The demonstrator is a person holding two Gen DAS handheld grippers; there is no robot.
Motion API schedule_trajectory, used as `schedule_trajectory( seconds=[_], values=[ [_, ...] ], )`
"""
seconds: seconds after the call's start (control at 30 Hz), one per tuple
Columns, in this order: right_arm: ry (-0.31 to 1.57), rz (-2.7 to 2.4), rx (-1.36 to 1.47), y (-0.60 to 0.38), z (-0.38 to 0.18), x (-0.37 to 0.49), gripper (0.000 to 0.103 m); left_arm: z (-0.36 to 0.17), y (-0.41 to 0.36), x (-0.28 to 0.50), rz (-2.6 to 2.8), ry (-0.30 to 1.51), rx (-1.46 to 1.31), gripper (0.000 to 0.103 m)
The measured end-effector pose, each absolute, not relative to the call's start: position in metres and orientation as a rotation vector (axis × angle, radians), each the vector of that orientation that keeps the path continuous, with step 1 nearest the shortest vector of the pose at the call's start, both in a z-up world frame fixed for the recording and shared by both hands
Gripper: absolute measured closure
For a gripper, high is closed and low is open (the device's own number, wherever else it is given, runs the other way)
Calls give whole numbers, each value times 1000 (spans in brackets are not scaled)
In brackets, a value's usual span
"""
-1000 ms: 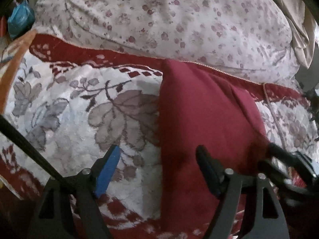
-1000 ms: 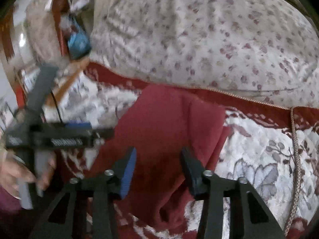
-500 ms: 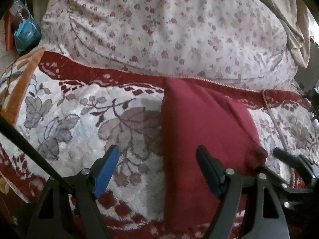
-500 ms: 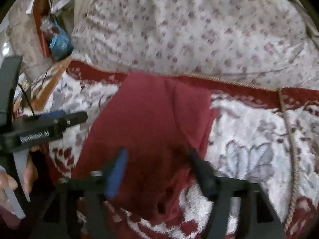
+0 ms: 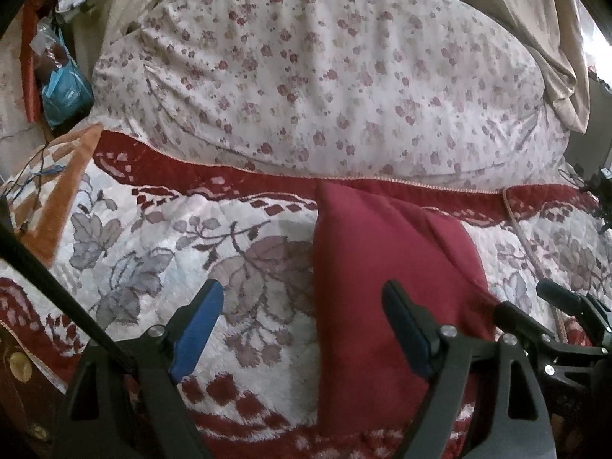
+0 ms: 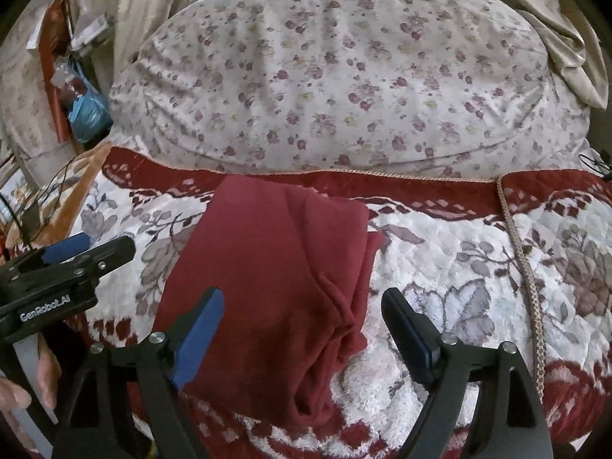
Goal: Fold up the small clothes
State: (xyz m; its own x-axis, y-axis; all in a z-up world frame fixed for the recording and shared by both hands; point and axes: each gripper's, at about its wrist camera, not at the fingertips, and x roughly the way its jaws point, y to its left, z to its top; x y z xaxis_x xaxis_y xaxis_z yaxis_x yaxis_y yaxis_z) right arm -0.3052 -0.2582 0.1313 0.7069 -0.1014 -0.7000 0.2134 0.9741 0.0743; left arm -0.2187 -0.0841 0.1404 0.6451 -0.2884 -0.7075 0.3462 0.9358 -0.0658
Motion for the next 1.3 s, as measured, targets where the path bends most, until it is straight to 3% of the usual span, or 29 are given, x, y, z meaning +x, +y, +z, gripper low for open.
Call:
schedule_trajectory(
  seconds=[1.3],
  values=[
    [806, -206, 163, -257, 119, -294, 10, 136, -87, -218, -348, 791, 97, 19]
  ],
)
